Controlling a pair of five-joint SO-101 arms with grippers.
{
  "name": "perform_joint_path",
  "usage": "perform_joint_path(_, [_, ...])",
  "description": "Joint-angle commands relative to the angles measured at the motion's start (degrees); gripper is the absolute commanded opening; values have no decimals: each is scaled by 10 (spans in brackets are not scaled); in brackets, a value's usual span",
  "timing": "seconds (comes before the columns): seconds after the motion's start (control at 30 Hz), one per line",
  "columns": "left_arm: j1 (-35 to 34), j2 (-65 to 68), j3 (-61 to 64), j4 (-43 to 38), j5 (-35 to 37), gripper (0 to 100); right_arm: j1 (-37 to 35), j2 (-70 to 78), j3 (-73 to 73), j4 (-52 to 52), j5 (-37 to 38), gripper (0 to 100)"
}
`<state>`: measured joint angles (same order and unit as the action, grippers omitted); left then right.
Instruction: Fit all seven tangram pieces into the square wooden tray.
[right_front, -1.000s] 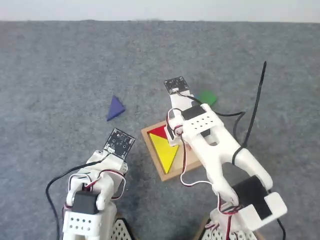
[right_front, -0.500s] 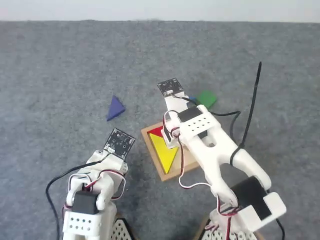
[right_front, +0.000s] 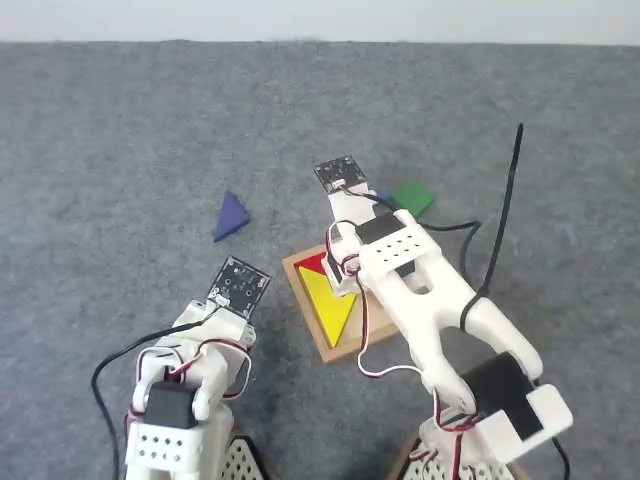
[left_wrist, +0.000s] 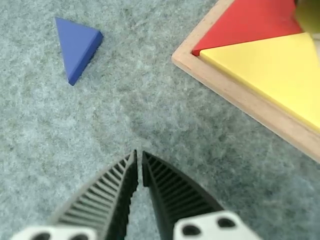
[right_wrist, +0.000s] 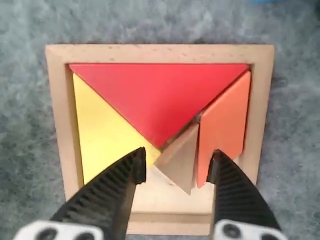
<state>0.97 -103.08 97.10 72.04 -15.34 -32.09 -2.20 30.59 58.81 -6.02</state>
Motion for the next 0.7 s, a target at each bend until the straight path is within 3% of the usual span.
perform_joint_path(0.0, [0, -10, -6, -1, -9, 20, 9, -12, -3, -6, 14, 205])
perform_joint_path(0.13, [0, -10, -6, -1, -9, 20, 25, -30, 1, 3, 46, 199])
perform_joint_path(0.23, [0, -10, -6, -1, -9, 20, 10, -89, 26, 7, 61, 138])
perform_joint_path(0.47, [0, -10, -6, -1, -9, 20, -5, -237, 142, -49, 105, 91])
perform_joint_path(0.67, [0, -10, -6, -1, -9, 20, -5, -217, 149, -45, 120, 89])
